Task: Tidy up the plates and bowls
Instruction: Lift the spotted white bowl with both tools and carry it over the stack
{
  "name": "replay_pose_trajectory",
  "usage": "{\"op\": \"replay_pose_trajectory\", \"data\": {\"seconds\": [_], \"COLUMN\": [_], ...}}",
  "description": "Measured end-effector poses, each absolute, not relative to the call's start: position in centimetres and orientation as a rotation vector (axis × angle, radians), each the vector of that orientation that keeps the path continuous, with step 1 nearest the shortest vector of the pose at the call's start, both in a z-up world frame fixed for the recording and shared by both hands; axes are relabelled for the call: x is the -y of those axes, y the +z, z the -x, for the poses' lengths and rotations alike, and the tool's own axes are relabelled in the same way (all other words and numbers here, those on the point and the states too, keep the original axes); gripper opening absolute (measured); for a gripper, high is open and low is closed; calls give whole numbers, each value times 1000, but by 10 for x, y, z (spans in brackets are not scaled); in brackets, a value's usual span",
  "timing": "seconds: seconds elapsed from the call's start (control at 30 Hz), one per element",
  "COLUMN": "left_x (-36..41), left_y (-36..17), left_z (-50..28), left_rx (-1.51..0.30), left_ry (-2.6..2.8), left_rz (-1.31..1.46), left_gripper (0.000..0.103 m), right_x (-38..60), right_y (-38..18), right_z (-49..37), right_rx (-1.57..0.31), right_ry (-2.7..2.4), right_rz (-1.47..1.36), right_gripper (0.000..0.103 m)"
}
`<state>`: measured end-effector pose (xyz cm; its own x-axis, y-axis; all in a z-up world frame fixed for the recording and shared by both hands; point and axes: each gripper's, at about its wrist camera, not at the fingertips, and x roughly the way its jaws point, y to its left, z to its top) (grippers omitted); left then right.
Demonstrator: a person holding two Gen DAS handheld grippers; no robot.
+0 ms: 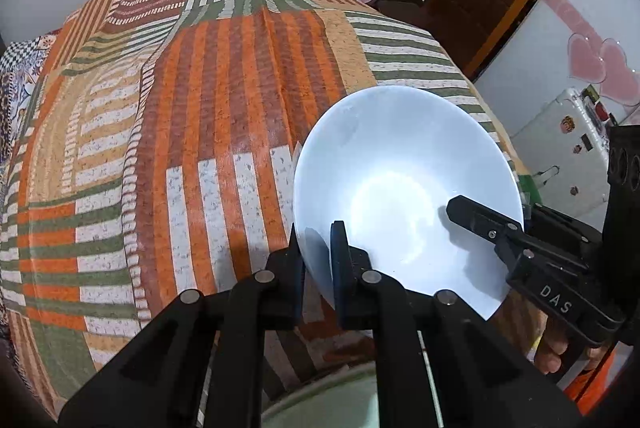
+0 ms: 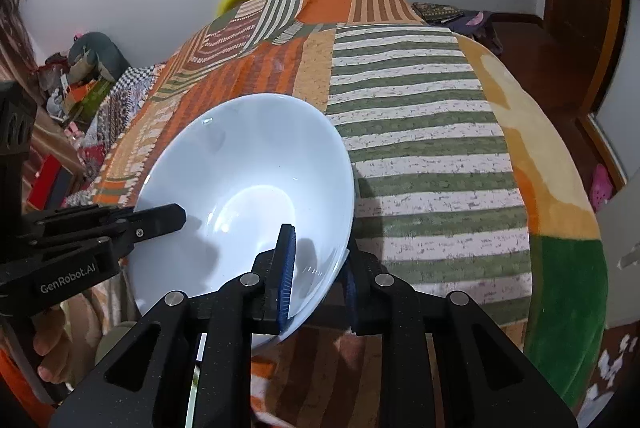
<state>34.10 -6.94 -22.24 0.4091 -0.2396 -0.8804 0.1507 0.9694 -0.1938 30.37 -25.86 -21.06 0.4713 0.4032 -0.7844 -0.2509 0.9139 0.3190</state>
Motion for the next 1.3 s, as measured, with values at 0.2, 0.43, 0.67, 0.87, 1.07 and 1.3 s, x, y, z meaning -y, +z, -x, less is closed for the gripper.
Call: {"op": "replay_pose_trajectory", "data": {"seconds": [0.2, 0.43, 0.67, 0.87, 1.07, 1.3], "left_x": [61, 48, 32, 5, -24, -62], "left_y": [-202, -162, -128, -110, -99, -96], "left_z": [-314, -271, -231, -198, -167, -134], "left_rx": [-1078, -986, -904, -858, -826, -813], "left_ry": [-246, -234, -197, -167, -125, -65], "left_rz": [97, 92, 88, 112, 131, 164], "left_gripper": [11, 11, 11, 11, 11, 11], "right_x": [248, 236, 218, 200, 174, 142], "right_y": [-192, -161, -131, -118, -111, -113], "right_z": [-285, -263, -240, -223, -208, -195], "right_rx": [-960, -904, -843, -800, -767, -761], "right_ry": [396, 420, 452, 486, 529, 596], "right_rz": [-135, -139, -135, -136, -105, -82], "right_gripper": [19, 19, 19, 19, 19, 19]}}
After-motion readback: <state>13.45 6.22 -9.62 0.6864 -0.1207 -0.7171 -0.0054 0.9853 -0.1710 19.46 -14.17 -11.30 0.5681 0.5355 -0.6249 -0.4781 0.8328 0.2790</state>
